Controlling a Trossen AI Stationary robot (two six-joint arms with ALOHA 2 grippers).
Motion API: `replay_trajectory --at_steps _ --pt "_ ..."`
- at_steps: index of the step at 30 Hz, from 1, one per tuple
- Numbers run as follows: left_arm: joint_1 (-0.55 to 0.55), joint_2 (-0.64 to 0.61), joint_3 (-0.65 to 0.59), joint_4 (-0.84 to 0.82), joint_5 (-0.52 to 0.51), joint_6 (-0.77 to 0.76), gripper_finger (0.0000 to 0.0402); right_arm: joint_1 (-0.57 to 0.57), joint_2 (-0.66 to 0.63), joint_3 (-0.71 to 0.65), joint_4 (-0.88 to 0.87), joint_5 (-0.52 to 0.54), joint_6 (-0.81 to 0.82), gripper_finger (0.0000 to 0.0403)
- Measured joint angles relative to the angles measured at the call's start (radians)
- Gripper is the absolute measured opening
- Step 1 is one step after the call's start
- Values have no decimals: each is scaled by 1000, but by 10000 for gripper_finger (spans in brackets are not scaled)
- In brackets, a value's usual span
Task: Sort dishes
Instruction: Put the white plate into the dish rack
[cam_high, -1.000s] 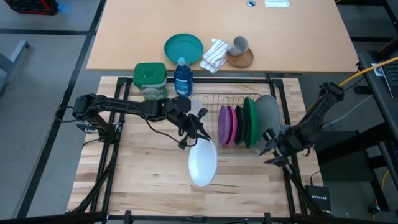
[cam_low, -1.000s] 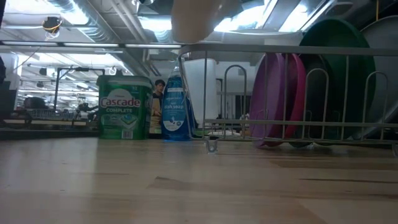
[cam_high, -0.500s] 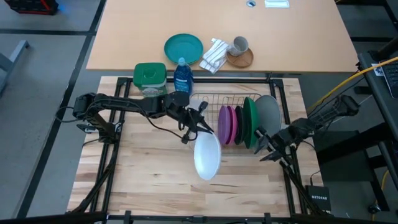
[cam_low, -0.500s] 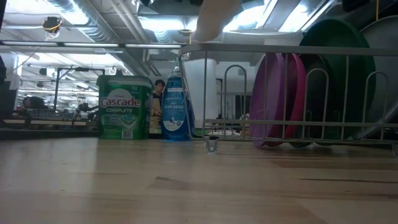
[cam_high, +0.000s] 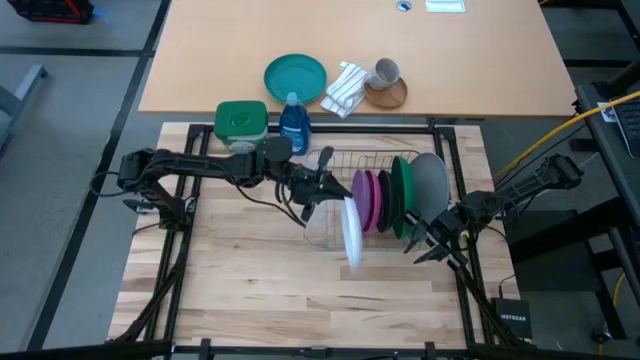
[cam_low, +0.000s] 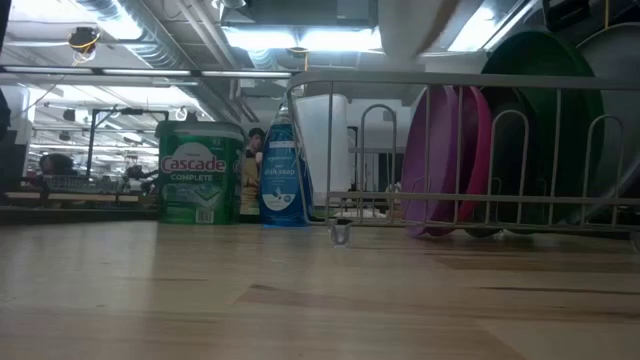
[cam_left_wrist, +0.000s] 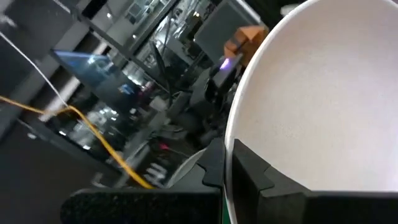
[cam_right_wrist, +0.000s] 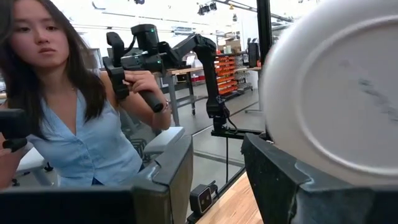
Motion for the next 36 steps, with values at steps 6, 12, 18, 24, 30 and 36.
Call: replay_trajectory --at_steps 6,12,18,24,30,36 --pt "61 57 0 14 -2 152 1 0 0 0 -33 -3 2 147" --pt "124 100 0 45 4 247 1 1 0 0 -54 -3 38 147" --pt "183 107 -1 32 84 364 1 0 0 0 -92 8 48 147" --pt "235 106 -1 -4 237 422 1 0 0 0 -118 63 48 147" --pt "259 107 -1 -87 253 472 1 0 -3 0 -106 88 50 147" --pt "256 120 -1 -75 261 477 1 0 -28 11 -99 88 50 147"
